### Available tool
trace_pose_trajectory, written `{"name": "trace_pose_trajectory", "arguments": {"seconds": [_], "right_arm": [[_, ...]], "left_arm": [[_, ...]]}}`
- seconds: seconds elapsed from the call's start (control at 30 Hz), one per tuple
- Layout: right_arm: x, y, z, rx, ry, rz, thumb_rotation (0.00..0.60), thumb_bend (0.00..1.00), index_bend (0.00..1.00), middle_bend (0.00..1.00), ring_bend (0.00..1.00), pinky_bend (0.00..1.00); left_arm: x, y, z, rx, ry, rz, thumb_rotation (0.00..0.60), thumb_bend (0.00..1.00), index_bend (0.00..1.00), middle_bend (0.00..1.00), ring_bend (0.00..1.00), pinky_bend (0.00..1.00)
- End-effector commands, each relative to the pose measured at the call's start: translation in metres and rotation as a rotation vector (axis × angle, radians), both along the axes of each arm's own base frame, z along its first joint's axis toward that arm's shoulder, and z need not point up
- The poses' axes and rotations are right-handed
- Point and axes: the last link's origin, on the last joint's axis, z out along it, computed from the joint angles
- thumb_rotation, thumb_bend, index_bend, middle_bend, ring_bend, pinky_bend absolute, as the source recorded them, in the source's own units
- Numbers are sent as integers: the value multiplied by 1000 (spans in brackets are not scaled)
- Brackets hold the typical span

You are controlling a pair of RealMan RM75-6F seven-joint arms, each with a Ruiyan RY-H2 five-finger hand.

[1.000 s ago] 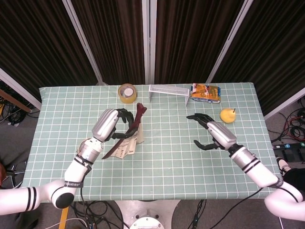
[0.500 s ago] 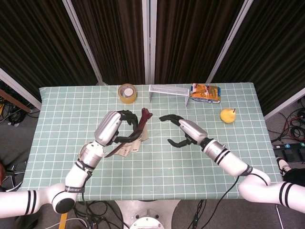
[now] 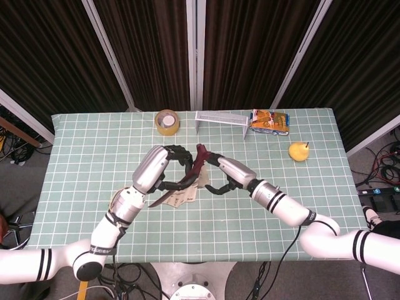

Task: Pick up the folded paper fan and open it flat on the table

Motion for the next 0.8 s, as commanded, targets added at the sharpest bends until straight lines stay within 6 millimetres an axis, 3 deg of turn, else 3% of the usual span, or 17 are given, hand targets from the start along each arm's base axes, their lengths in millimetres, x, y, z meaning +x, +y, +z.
{"name": "trace_pose_trajectory", "arguments": {"seconds": [0.03,0.33,0.57,0.8], "right_arm": [[4,-1,-1,17,-5,-4,600,355,226,170,0,0],[6,-4,-3,67,-27,-36,600,439,368,203,0,0],[5,-7,-3,83,-58,-58,600,582,539,276,0,0],[2,-12,1,30,-48,-30,600,590,652,326,33,0]], "left_arm": [[1,5,2,-21,-26,7,600,349,684,655,543,555],[1,3,4,-45,-88,9,600,350,683,655,543,554],[0,3,7,-69,-124,17,600,350,684,655,543,555],[-4,3,8,-83,-106,17,600,350,683,654,543,555]]}}
